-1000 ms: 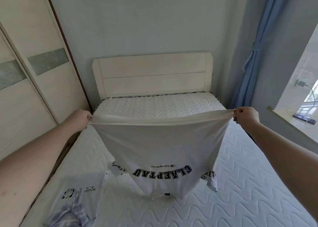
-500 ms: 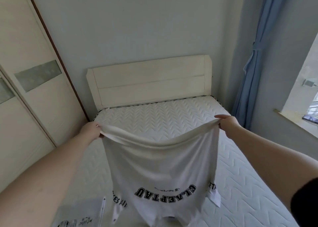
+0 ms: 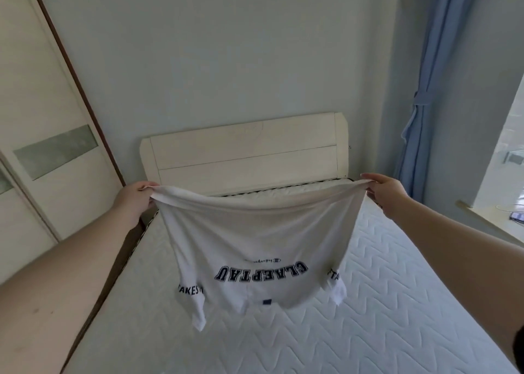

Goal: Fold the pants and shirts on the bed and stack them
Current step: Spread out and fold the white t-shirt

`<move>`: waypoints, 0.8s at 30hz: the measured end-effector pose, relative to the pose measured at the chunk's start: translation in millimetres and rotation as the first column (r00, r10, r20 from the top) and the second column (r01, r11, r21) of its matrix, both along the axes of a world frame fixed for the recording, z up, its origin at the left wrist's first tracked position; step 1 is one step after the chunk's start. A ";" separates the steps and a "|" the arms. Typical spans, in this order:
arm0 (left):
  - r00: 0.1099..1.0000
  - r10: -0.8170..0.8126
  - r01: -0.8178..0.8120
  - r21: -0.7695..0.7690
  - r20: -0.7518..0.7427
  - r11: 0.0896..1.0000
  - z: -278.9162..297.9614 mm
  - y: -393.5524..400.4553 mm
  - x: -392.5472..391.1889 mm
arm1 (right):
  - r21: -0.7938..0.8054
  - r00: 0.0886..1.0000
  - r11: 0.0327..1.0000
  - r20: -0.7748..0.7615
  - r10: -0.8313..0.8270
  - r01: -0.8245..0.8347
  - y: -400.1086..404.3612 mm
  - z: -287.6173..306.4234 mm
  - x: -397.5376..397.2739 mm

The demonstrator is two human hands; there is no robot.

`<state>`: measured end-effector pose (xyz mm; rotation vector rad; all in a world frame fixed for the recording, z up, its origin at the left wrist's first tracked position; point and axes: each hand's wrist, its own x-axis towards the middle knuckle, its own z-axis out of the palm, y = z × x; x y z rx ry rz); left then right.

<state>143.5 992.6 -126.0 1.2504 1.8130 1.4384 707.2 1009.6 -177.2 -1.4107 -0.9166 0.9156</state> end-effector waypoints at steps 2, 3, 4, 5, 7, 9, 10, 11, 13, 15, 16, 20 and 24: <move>0.998 0.003 -0.003 0.000 0.061 1.000 -18.2 -6.8 -7.9 | -0.002 1.000 1.000 -0.001 0.004 -0.004 -5.3 -10.6 3.5; 0.997 0.006 -0.005 -0.013 0.081 1.000 -31.3 -11.3 -10.8 | -0.010 1.000 1.000 0.000 0.012 -0.012 -9.8 -18.6 4.6; 0.996 0.010 -0.006 -0.038 0.093 0.999 -47.0 -17.3 -13.8 | -0.028 1.000 0.999 -0.001 0.019 -0.020 -15.5 -28.6 5.0; 0.994 0.015 -0.008 -0.070 0.105 0.998 -66.0 -23.9 -15.3 | -0.053 1.000 0.998 -0.002 0.026 -0.026 -22.7 -41.1 4.6; 0.990 0.032 -0.012 -0.143 0.138 0.990 -110.6 -43.2 -14.4 | -0.119 0.999 0.992 0.005 0.040 -0.039 -41.1 -73.3 0.3; 0.985 0.047 -0.009 -0.231 0.164 0.973 -160.9 -68.8 -9.2 | -0.189 0.999 0.981 0.021 0.042 -0.037 -63.9 -114.6 -4.1; 0.983 0.052 -0.001 -0.277 0.176 0.961 -186.3 -83.3 -6.3 | -0.224 0.999 0.974 0.029 0.041 -0.034 -76.6 -137.1 -5.7; 0.981 0.058 0.005 -0.320 0.186 0.948 -211.4 -98.8 -3.9 | -0.265 0.999 0.964 0.035 0.038 -0.028 -89.9 -159.8 -7.2; 0.980 0.082 -0.002 -0.401 0.182 0.916 -259.8 -132.4 0.9 | -0.348 0.999 0.937 0.037 0.027 -0.013 -118.3 -202.9 -9.7; 0.984 0.101 -0.020 -0.475 0.146 0.880 -303.4 -167.5 5.1 | -0.417 0.999 0.909 0.042 0.006 0.011 -148.7 -241.0 -10.7; 0.986 0.108 -0.030 -0.510 0.124 0.859 -322.4 -186.6 6.8 | -0.454 0.999 0.890 0.048 -0.003 0.025 -165.6 -258.9 -11.1; 0.989 0.118 -0.039 -0.633 0.084 0.773 -383.5 -261.2 14.4 | -0.586 0.997 0.809 0.081 0.009 0.041 -236.6 -322.9 -8.3; 0.996 0.078 -0.022 -0.722 0.044 0.692 -422.3 -324.9 24.8 | -0.690 0.993 0.722 0.110 0.049 0.041 -296.7 -368.2 -10.0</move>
